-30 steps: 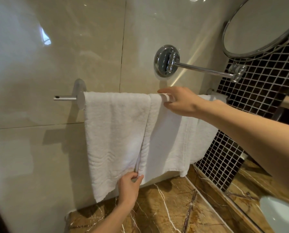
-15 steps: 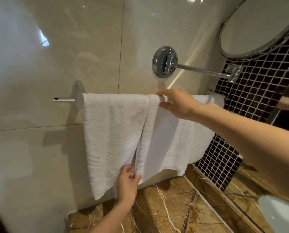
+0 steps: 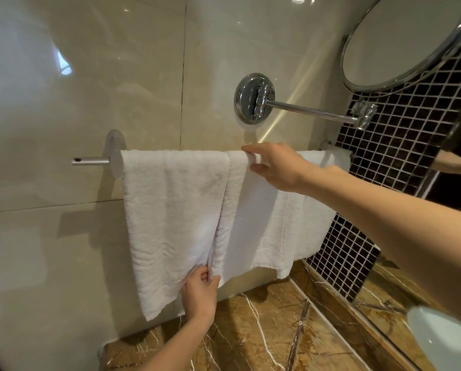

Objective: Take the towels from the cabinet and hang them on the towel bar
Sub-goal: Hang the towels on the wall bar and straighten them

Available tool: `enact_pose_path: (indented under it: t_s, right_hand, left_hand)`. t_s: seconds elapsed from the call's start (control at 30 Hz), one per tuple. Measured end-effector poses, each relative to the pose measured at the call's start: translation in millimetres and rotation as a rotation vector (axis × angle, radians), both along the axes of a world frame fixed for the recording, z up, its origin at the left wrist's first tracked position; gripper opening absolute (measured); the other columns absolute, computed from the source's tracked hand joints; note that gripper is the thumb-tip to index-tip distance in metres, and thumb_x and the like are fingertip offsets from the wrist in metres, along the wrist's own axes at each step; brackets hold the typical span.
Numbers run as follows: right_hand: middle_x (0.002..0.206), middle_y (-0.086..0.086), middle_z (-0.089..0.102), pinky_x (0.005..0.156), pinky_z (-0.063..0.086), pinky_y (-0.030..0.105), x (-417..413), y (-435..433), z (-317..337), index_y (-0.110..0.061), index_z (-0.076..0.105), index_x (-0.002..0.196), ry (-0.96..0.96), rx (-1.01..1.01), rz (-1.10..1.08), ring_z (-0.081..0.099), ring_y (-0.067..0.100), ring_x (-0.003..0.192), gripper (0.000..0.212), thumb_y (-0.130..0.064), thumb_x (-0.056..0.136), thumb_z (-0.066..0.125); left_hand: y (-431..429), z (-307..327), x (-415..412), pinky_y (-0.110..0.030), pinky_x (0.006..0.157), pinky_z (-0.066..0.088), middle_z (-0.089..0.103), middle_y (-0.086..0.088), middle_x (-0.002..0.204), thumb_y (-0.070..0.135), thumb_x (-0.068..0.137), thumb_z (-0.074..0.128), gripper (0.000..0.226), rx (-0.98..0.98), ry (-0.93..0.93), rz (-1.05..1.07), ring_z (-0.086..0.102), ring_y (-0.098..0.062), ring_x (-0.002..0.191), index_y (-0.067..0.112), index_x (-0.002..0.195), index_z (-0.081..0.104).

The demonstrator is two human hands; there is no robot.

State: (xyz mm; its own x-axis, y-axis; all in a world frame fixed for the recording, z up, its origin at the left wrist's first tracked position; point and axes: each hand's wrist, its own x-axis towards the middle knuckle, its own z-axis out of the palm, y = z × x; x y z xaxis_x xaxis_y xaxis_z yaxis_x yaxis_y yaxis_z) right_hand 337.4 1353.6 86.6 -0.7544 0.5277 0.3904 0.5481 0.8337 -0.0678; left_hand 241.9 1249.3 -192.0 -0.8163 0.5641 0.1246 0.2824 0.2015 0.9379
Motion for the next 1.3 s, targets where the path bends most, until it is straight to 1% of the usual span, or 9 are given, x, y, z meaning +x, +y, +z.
enact_pose_path:
  t_s: [0.1, 0.27, 0.47, 0.57, 0.67, 0.77, 0.93, 1.13, 1.3]
  right_hand:
    - [0.145, 0.007, 0.046, 0.107, 0.036, 0.038, 7.9, -1.7, 3.1, -0.020, 0.042, 0.143, 0.004, 0.008, -0.014, 0.042, 0.027, 0.133, 0.052, -0.011, 0.093, 0.055]
    - [0.146, 0.009, 0.042, 0.109, 0.031, 0.036, 34.0, 4.8, 3.7, -0.018, 0.040, 0.144, -0.026, 0.000, -0.066, 0.038, 0.028, 0.135, 0.061, 0.003, 0.087, 0.051]
    - [0.151, 0.008, 0.036, 0.113, 0.026, 0.034, 65.4, 11.2, 0.9, -0.015, 0.031, 0.148, -0.057, -0.049, -0.130, 0.031, 0.025, 0.140, 0.063, 0.003, 0.090, 0.050]
    - [0.152, 0.007, 0.035, 0.114, 0.026, 0.035, 79.5, 16.5, 0.4, -0.017, 0.029, 0.148, -0.064, -0.057, -0.150, 0.030, 0.025, 0.141, 0.065, 0.002, 0.090, 0.051]
    - [0.150, 0.007, 0.038, 0.114, 0.029, 0.039, 90.8, 24.9, -0.9, -0.017, 0.031, 0.147, -0.068, -0.056, -0.161, 0.033, 0.026, 0.139, 0.066, 0.004, 0.088, 0.053]
    - [0.156, 0.007, 0.027, 0.116, 0.025, 0.035, 100.5, 35.7, -3.4, -0.015, 0.022, 0.151, -0.097, -0.065, -0.205, 0.026, 0.024, 0.143, 0.070, 0.003, 0.090, 0.051]
    - [0.160, 0.006, 0.013, 0.117, 0.020, 0.034, 106.2, 52.0, -8.8, -0.017, 0.018, 0.151, -0.116, -0.080, -0.213, 0.017, 0.025, 0.146, 0.071, 0.005, 0.090, 0.048]
    - [0.157, 0.005, 0.020, 0.116, 0.014, 0.031, 94.2, 65.3, -8.1, -0.013, 0.028, 0.147, -0.049, -0.055, -0.154, 0.015, 0.023, 0.146, 0.063, 0.007, 0.089, 0.045]
    - [0.150, 0.009, 0.033, 0.114, 0.027, 0.035, 85.4, 69.4, -11.3, -0.016, 0.032, 0.147, -0.004, -0.025, -0.164, 0.032, 0.029, 0.138, 0.065, 0.006, 0.087, 0.047]
  left_hand:
    - [-1.8, 1.8, 9.1, -0.030, 0.070, 0.048, 0.061, 0.010, 0.081, 0.020, 0.074, 0.079, 0.028, 0.011, -0.066, 0.050, 0.061, -0.014, 0.078, 0.027, 0.085, 0.054]
    - [-8.1, 9.3, 26.2, -0.022, 0.053, 0.033, 0.055, -0.001, 0.071, 0.019, 0.077, 0.076, 0.025, 0.059, -0.172, 0.107, 0.049, -0.013, 0.062, 0.014, 0.075, 0.052]
    - [-4.1, 16.2, 67.1, -0.024, 0.056, 0.044, 0.053, 0.000, 0.061, 0.018, 0.079, 0.075, 0.015, 0.170, -0.237, -0.202, 0.049, -0.013, 0.057, 0.013, 0.076, 0.060]
    - [7.4, 30.1, 91.1, -0.016, 0.069, 0.051, 0.062, 0.006, 0.084, 0.019, 0.085, 0.068, 0.027, 0.123, -0.182, -0.434, 0.059, -0.004, 0.074, 0.017, 0.111, 0.062]
    - [26.6, 45.3, 108.4, -0.017, 0.074, 0.053, 0.055, 0.015, 0.113, 0.028, 0.089, 0.062, 0.052, 0.065, -0.121, -0.530, 0.059, -0.005, 0.095, 0.023, 0.138, 0.044]
    - [45.7, 54.5, 117.7, -0.011, 0.080, 0.043, 0.045, 0.021, 0.112, 0.027, 0.093, 0.056, 0.051, 0.065, -0.038, -0.542, 0.049, -0.001, 0.102, 0.021, 0.141, 0.040]
    - [70.9, 54.0, 117.2, -0.028, 0.112, 0.028, 0.038, 0.006, 0.137, 0.023, 0.096, 0.051, 0.054, 0.051, 0.016, -0.529, 0.037, -0.005, 0.123, 0.020, 0.147, 0.031]
    - [98.8, 41.4, 98.7, -0.032, 0.117, 0.010, 0.009, -0.004, 0.155, 0.024, 0.096, 0.049, 0.072, -0.071, 0.038, -0.496, 0.012, -0.019, 0.143, 0.019, 0.152, 0.005]
    - [108.5, 33.4, 87.6, -0.040, 0.119, 0.008, -0.009, -0.003, 0.158, 0.024, 0.091, 0.057, 0.095, -0.082, 0.046, -0.453, 0.000, -0.022, 0.146, 0.020, 0.149, -0.018]
